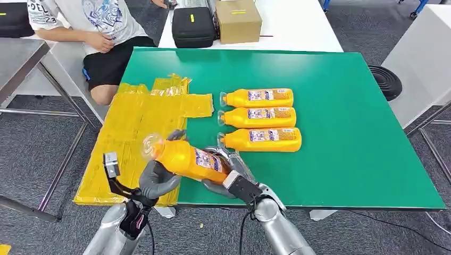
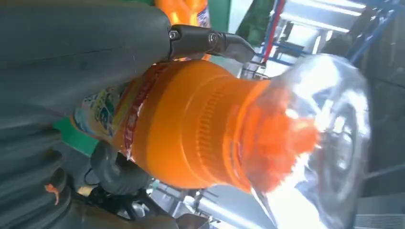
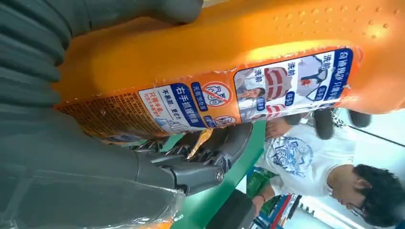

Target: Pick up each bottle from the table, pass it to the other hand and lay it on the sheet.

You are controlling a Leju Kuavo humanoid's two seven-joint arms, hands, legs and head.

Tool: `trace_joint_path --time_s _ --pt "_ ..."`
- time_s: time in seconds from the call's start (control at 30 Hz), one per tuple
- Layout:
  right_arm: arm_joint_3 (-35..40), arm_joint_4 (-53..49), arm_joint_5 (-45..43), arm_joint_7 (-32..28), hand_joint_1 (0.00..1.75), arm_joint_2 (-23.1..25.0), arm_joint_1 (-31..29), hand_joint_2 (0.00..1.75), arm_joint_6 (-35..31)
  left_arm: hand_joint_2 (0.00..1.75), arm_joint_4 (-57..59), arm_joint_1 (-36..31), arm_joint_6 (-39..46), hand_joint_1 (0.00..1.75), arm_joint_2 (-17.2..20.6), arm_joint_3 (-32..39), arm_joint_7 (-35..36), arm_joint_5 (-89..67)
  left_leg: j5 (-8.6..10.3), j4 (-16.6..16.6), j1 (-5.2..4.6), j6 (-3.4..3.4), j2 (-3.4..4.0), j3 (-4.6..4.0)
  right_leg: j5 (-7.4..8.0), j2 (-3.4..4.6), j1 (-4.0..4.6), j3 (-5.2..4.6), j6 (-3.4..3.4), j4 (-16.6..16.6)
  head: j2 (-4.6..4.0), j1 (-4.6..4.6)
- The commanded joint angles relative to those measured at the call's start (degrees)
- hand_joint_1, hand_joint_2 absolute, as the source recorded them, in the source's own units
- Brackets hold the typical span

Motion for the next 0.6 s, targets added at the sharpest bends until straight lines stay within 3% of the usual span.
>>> trace_joint_path --time_s 0.03,0.5,0.6 --pt "1.1 2.0 1.1 0.5 1.75 0.1 -2.5 1.75 -0.2 1.75 8.3 -4.9 0.5 0.0 2.1 -6.9 1.4 -3.3 -0.07 0.0 0.0 -0.01 0.02 0.23 -0.07 -0.05 0.03 0.24 -0.13 0.0 0.0 0.0" --pt "2.4 3.2 1.0 0.4 1.75 0.3 -4.0 1.75 0.2 1.75 10.8 -6.5 5.8 0.0 1.6 -9.2 0.8 -9.8 -0.05 0.0 -0.01 -0.01 0.06 0.14 -0.04 0.0 0.02 0.15 -0.1 0.0 0.0 0.02" --pt "3.5 4.4 1.0 0.5 1.75 0.5 -4.4 1.75 0.4 1.75 10.4 -6.0 10.4 0.0 1.4 -8.0 1.1 -11.6 -0.07 0.0 -0.01 -0.01 0.1 0.16 -0.04 0.04 0.02 0.16 -0.1 0.0 0.0 0.0"
